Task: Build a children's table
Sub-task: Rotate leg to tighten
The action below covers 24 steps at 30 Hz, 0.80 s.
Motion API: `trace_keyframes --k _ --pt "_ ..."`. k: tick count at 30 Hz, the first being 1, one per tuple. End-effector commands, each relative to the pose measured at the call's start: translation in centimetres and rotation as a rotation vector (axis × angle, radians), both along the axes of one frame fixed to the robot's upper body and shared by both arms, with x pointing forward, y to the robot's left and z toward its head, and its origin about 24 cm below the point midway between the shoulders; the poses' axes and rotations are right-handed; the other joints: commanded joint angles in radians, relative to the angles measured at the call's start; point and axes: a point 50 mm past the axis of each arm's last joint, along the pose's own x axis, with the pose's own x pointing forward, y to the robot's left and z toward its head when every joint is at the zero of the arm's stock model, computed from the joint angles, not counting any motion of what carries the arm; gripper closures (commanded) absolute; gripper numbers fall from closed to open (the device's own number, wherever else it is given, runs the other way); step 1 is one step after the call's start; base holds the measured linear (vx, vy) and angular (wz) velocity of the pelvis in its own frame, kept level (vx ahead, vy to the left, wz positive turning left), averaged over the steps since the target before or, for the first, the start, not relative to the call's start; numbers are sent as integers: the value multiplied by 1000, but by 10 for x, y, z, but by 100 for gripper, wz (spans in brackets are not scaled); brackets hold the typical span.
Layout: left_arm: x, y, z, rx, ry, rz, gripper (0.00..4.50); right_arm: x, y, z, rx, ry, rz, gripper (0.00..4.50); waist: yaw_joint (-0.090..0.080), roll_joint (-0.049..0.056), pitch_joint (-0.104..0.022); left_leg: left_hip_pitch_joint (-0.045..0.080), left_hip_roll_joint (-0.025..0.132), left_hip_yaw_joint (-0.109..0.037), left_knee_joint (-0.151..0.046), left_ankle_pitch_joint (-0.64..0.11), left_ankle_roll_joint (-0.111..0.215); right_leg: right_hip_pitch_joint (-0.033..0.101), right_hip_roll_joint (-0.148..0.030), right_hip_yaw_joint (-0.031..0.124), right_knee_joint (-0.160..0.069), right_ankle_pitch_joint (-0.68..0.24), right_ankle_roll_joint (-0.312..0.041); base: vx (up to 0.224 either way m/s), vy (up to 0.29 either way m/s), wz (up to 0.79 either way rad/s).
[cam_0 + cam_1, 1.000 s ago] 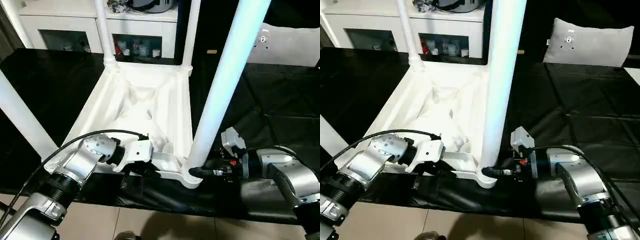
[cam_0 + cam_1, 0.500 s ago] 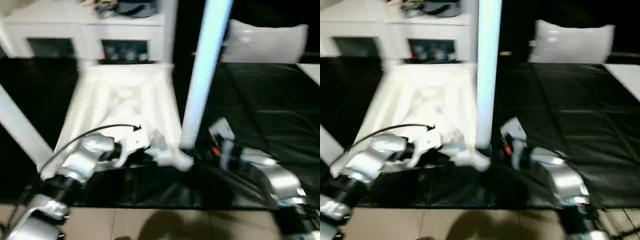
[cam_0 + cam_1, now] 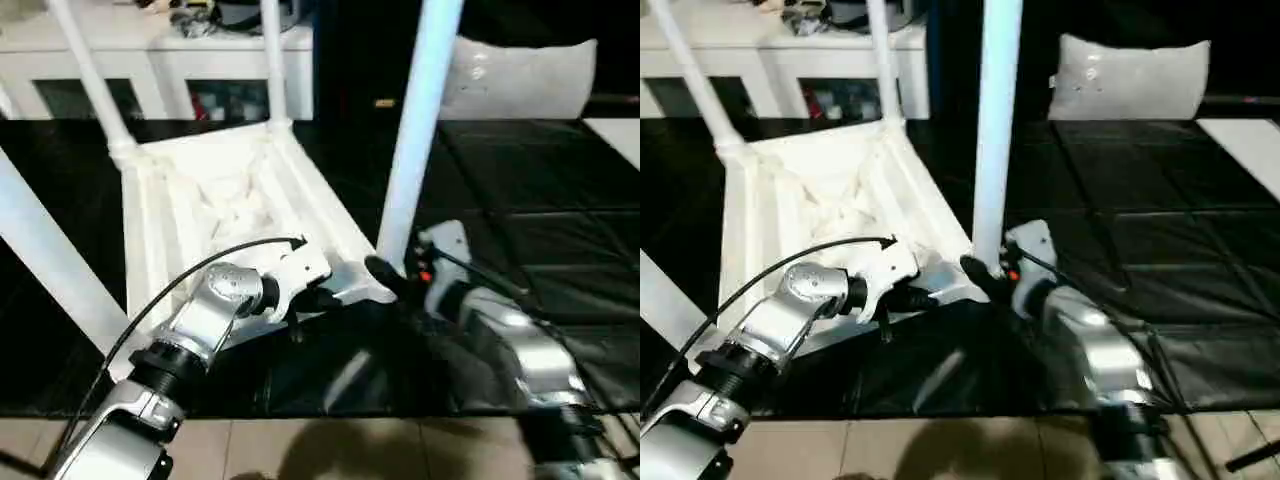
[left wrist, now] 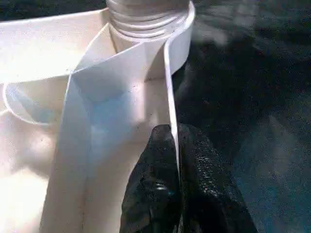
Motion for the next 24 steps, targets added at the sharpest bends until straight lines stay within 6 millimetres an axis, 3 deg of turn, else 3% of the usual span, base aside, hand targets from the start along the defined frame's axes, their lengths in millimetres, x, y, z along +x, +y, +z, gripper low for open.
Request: trace_keyframes --k 1,4,7,8,11,13,17,24 --pt "-3 -2 -4 50 5 -65 450 -5 7 6 30 -20 109 91 1 -4 -55 8 56 -21 -62 -151 46 32 -79 44 -72 1 -202 0 0 0" --pt "-8 6 -5 72 34 -141 450 -11 -10 10 -24 -11 193 56 5 -3 -56 8 58 -22 -59 -129 62 35 -79 40 -67 44 -225 0 0 0" --pt "-14 12 -6 95 63 -237 450 -14 -23 13 -88 -24 284 56 7 -5 -58 9 61 -20 -57 -125 72 36 -78 38 -64 59 -234 0 0 0" --pt "-17 14 -7 109 67 -281 450 -16 -27 15 -98 -30 345 56 7 -10 -56 9 62 -19 -56 -137 80 35 -81 37 -64 44 -243 0 0 0" --pt "-21 15 -7 123 81 -361 450 -21 -30 20 -91 -25 461 56 11 -9 -54 10 64 -18 -58 -158 87 34 -83 37 -69 -16 -246 0 0 0" --pt "-24 15 -6 128 93 -403 450 -22 -31 22 -87 -18 505 91 17 -12 -52 11 67 -16 -59 -163 87 31 -83 38 -70 -47 -248 0 0 0" --pt "-28 15 -4 134 109 -492 450 -21 -30 23 -71 0 575 110 27 -14 -52 15 69 -15 -59 -171 78 26 -85 38 -70 -73 -257 0 0 0" --pt "-32 12 0 150 115 -589 450 -24 -24 18 -30 66 687 179 36 -19 -55 13 69 -15 -57 -149 85 27 -87 36 -63 -46 -259 0 0 0"
